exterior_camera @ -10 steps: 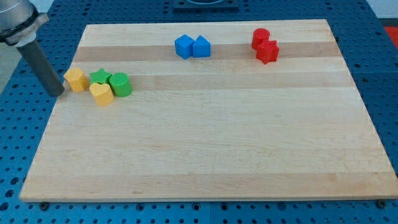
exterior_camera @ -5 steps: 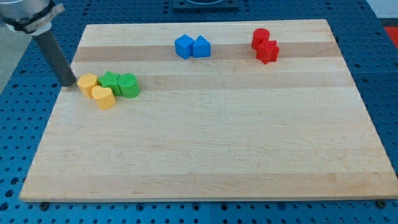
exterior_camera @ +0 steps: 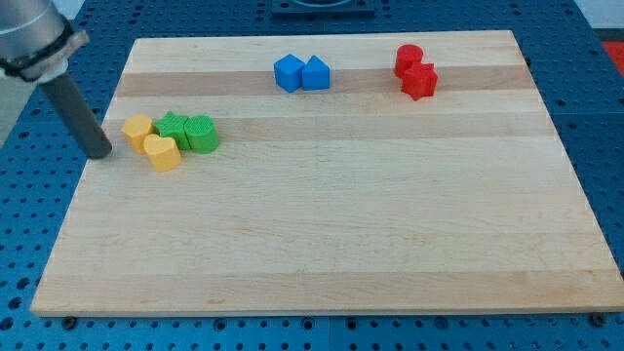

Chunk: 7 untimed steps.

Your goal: Move the green and yellow blocks slightly to the right

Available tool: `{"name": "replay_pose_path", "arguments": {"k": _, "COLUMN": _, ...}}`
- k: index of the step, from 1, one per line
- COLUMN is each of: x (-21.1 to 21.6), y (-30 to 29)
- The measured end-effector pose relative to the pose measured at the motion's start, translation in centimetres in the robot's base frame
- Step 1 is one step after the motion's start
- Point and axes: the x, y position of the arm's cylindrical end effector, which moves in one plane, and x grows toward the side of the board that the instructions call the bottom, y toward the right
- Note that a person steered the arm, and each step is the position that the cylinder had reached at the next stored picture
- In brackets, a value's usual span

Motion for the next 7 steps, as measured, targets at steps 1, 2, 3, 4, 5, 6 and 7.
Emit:
{"name": "replay_pose_path", "arguments": {"k": 1, "x": -4.8, "y": 1.5}}
{"name": "replay_pose_path", "arguments": {"k": 2, "x": -5.2, "y": 4.6}}
{"name": "replay_pose_path", "arguments": {"k": 3, "x": -3.7, "y": 4.8}}
{"name": "replay_pose_path", "arguments": {"k": 4, "x": -3.7, "y": 2.9}}
{"name": "replay_pose_path", "arguments": {"k": 5, "x": -1.2, "y": 2.8}}
{"name": "replay_pose_path", "arguments": {"k": 6, "x": 1.9, "y": 2.8}}
{"name": "replay_pose_path", "arguments": {"k": 7, "x": 2.1, "y": 2.8}}
